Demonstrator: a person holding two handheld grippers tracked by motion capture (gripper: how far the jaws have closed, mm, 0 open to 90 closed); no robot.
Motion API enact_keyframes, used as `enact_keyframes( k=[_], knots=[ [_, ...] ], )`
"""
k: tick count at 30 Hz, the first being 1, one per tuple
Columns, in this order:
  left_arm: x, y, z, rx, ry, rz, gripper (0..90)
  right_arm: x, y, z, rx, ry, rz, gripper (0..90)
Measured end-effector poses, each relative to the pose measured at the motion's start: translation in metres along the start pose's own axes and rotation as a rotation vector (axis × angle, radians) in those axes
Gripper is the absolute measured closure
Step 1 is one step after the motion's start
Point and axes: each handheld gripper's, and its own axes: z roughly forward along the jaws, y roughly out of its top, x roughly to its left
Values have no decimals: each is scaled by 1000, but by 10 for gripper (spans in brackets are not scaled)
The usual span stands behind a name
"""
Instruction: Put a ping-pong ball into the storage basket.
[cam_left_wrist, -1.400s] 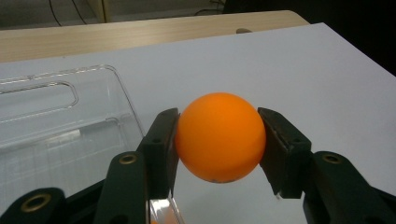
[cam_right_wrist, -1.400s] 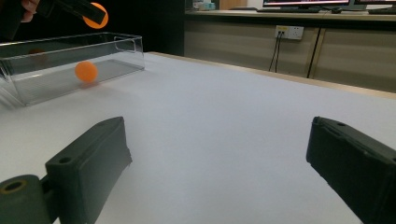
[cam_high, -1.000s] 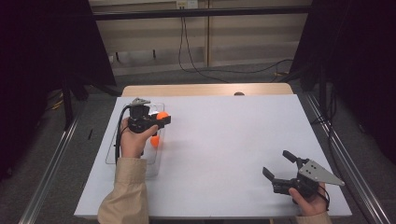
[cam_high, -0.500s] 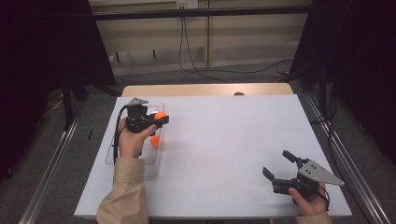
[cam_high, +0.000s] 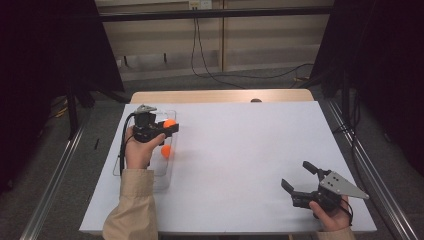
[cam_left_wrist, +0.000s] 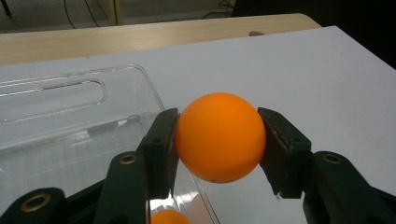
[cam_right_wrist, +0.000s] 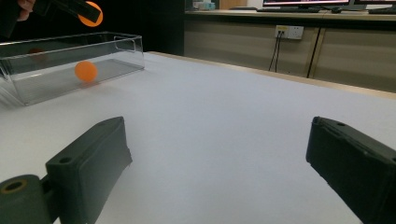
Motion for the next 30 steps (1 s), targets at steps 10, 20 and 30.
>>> enact_keyframes(
  k=[10,20,30],
  knots=[
    [4,-1,-1,2,12,-7,508,0,0,0,-2,0,-2,52],
    [9,-3,-1,0,28,-10,508,0,0,0,-2,1,-2,52],
    [12,-5,-2,-1,44,-16,508,0,0,0,-2,2,-3,52]
  ],
)
